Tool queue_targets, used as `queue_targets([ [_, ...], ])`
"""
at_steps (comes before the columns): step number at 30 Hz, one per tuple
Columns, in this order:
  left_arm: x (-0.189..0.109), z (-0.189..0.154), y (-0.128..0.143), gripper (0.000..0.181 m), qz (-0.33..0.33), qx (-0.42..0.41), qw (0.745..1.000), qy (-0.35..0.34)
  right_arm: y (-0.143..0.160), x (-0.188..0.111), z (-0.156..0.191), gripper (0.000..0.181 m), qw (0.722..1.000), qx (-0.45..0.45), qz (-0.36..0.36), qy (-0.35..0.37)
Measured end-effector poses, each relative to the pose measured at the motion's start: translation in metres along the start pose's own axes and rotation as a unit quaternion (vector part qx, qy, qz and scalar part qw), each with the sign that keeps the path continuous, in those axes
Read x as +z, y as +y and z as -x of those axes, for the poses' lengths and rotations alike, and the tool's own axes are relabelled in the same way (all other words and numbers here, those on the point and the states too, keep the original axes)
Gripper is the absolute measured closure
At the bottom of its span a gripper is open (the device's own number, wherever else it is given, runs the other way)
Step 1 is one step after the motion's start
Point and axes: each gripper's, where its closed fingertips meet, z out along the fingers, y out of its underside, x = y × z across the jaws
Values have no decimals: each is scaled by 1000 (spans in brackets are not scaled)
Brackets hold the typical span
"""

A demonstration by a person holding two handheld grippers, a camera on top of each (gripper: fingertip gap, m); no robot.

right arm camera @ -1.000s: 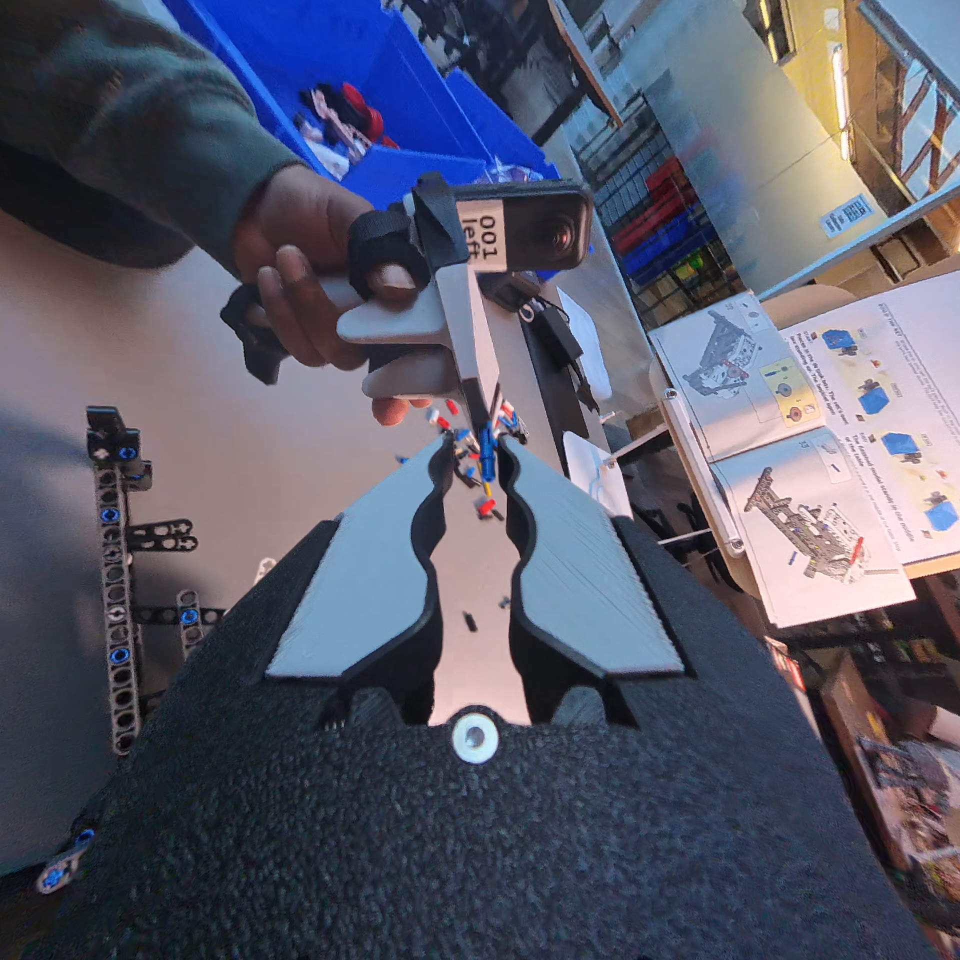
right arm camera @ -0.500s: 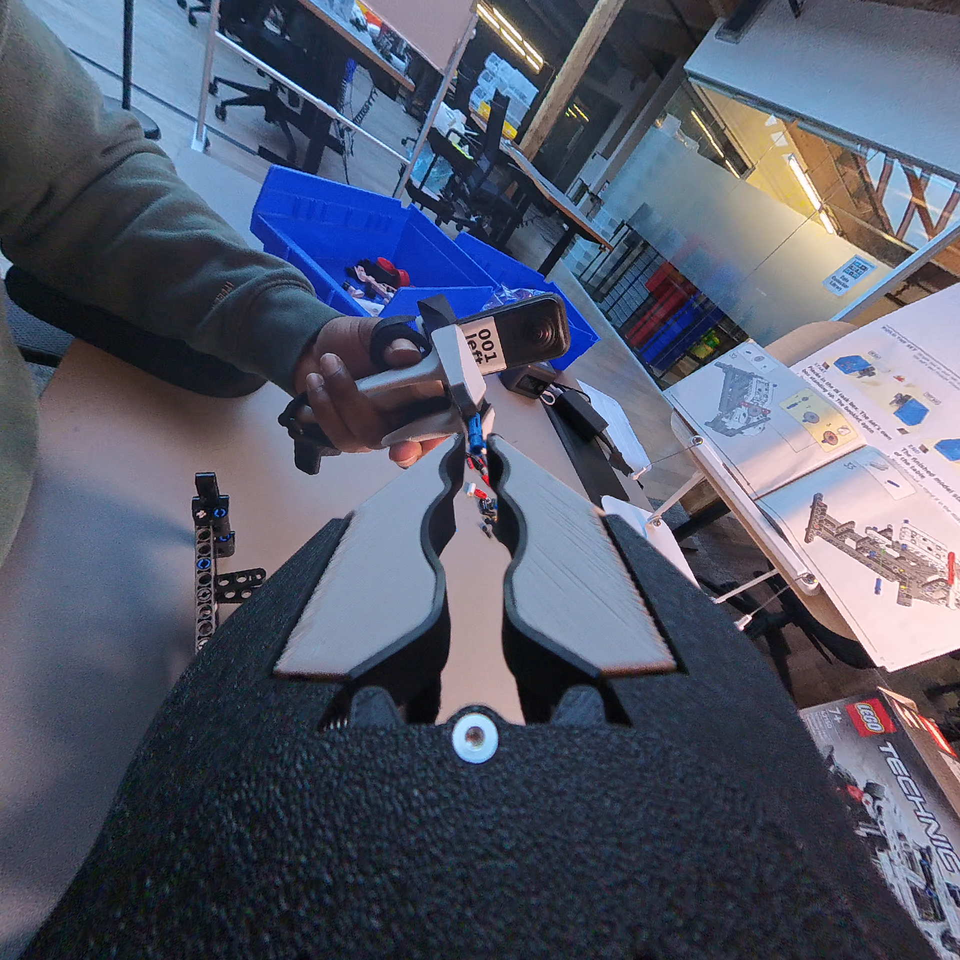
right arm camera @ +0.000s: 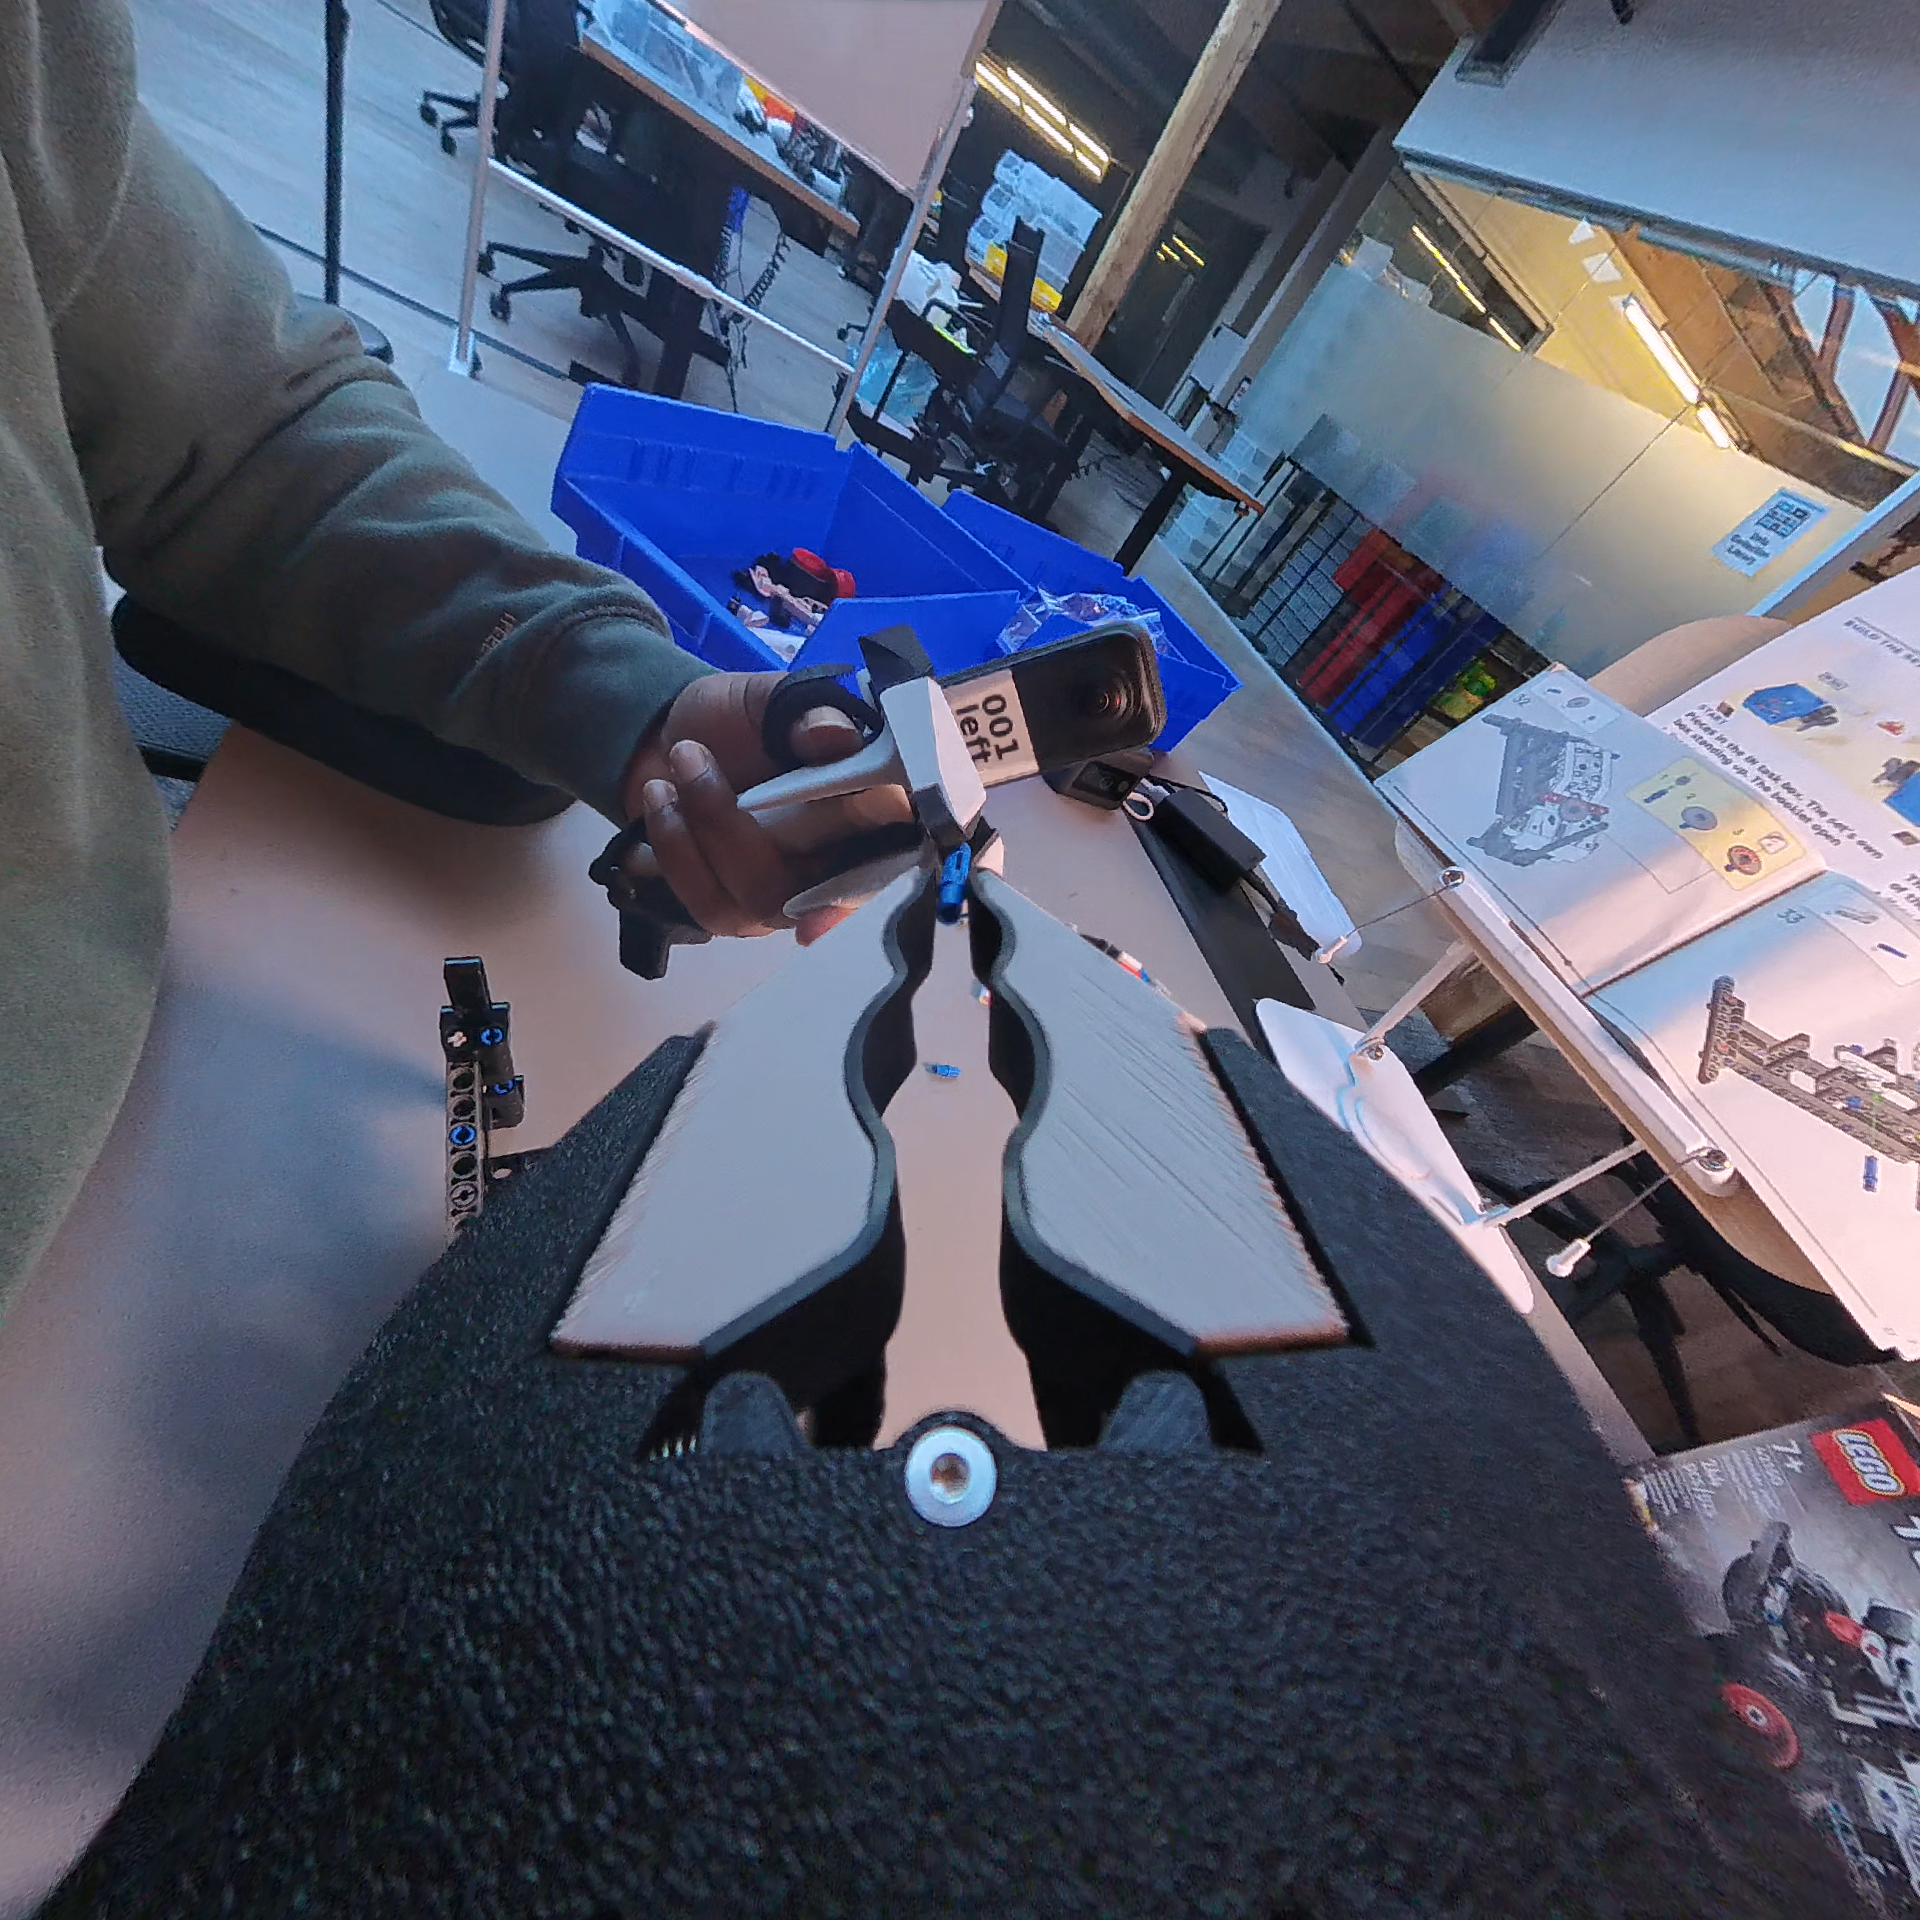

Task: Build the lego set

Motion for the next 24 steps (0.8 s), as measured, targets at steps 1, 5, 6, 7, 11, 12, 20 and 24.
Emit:
queue_targets([
  [1,0,0,1,177,0,-1,1000,1,0,-1,1,176,1000,-2,2,-3],
  [5,2,2,3,177,2,-8,1000,4,2,-3,2,176,1000,7,7,-9],
  [6,1,4,4,177,3,-9,1000,-2,5,-3,1,176,1000,11,16,-10],
  [7,1,8,5,176,6,-4,1000,-13,8,-4,2,176,999,18,25,-15],
  [11,-12,43,28,148,102,93,981,-133,39,-19,18,176,989,48,120,-65],
  [12,-17,53,39,144,142,118,969,-164,51,-25,28,176,982,54,158,-85],
  [20,-22,91,114,151,332,158,904,-219,104,-31,72,177,935,81,309,-156],
  [24,-27,93,113,154,338,175,894,-235,104,-26,76,177,923,72,329,-189],
])
